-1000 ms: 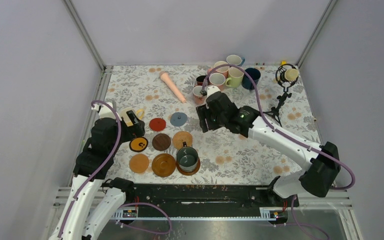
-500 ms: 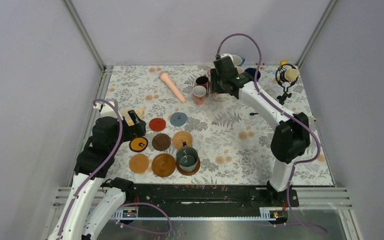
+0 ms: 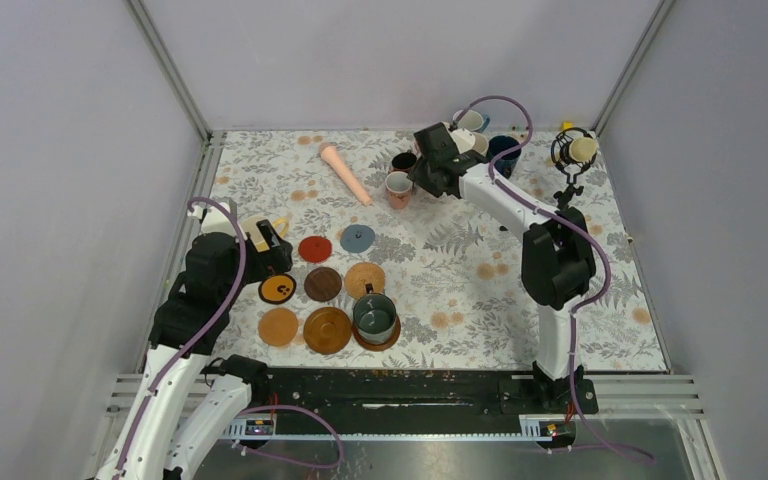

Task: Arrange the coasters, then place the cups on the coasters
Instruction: Pick up the cup from the tray.

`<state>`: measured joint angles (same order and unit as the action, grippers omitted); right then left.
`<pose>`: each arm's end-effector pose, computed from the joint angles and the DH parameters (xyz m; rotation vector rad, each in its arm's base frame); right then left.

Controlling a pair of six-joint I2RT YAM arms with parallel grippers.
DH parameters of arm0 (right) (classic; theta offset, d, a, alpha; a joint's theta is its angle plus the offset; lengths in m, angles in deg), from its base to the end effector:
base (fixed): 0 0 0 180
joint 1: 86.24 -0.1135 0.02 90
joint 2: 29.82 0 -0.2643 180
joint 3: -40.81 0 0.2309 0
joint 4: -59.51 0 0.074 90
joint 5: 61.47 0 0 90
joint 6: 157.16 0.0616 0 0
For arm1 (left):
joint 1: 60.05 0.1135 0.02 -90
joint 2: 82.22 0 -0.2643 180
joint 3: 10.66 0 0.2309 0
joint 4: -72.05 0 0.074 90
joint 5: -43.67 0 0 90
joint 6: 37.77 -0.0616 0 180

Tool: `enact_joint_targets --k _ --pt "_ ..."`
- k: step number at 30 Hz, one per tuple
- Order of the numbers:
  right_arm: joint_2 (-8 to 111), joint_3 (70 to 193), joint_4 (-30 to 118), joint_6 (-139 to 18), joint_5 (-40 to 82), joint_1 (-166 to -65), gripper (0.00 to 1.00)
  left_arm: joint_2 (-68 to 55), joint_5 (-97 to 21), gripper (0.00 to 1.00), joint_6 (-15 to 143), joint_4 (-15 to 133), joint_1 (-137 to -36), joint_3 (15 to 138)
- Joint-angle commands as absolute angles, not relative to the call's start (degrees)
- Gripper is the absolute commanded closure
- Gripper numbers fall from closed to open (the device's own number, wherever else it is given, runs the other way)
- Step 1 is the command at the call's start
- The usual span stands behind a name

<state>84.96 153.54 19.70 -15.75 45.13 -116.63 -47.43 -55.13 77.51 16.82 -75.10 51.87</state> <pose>0.4062 0.2178 0.2564 0.5656 2.2291 0.4181 0.1250 -0.0239 0.3095 -0.2787 2.0372 -0.2814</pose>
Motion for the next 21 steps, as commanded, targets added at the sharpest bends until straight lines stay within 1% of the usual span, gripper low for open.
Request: enact_joint_targets --k 1,10,15,17,21 --pt "87.0 155.8 22.2 -8.0 45.7 -117.0 0.54 -47.7 -54.2 0.01 76.8 19.8 -75.0 52.4" --pt "91.7 157.6 24.0 -3.4 42.4 -117.2 0.55 -48.3 -54.7 0.01 76.8 19.5 -75.7 52.4" --pt "92.7 157.6 24.0 -2.6 43.1 -117.5 0.56 -48.3 -55.0 0.01 76.8 19.4 -75.9 52.4" --pt "93.0 158.0 24.0 -2.9 43.5 -117.5 0.58 -48.4 -55.0 0.01 76.8 19.4 -76.0 52.4" --pt "93.3 158.1 24.0 -2.8 43.2 -117.5 0.66 -48.5 -55.4 0.01 76.9 19.3 -76.0 52.5"
